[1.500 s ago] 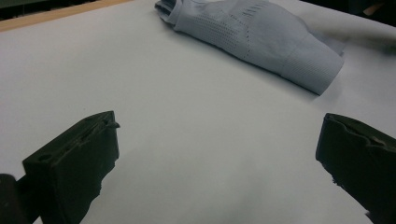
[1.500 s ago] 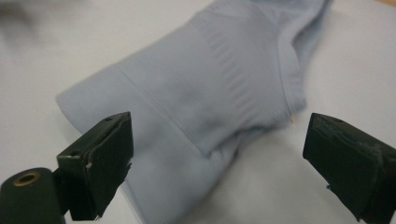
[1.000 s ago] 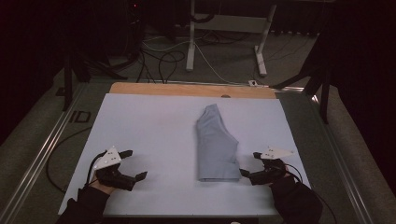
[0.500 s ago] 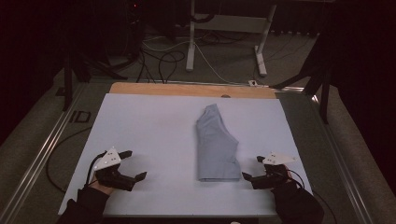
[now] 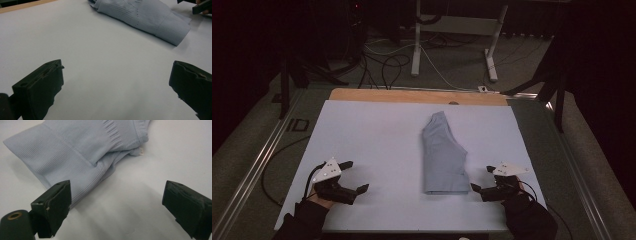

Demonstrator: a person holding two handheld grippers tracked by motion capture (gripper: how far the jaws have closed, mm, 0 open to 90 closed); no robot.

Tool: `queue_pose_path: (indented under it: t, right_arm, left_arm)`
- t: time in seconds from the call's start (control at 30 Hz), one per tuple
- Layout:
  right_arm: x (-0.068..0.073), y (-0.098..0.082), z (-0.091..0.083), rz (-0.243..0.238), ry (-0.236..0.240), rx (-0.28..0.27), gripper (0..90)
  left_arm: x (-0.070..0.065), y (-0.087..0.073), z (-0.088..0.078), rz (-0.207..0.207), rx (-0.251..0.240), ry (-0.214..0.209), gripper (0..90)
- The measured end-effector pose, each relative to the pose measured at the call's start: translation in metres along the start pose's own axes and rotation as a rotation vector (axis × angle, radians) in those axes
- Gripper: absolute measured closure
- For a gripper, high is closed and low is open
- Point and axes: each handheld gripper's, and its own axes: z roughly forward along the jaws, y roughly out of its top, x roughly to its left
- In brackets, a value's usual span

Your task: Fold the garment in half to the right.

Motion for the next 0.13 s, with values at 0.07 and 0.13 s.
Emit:
queue_pose_path:
  t: [0.07,0.13]
  right_arm:
    - [0.0003,-0.0004,0.0004,0.003,0.004,0.004,8.7]
    - [0.0007,-0.0005,0.0004,0.003,0.004,0.005,8.7]
  left_arm:
    - [-0.0004,-0.0001,0.0000,0.000,-0.001,-0.002,0.5]
    - [-0.0007,0.0000,0.0002,0.002,0.002,-0.002,0.5]
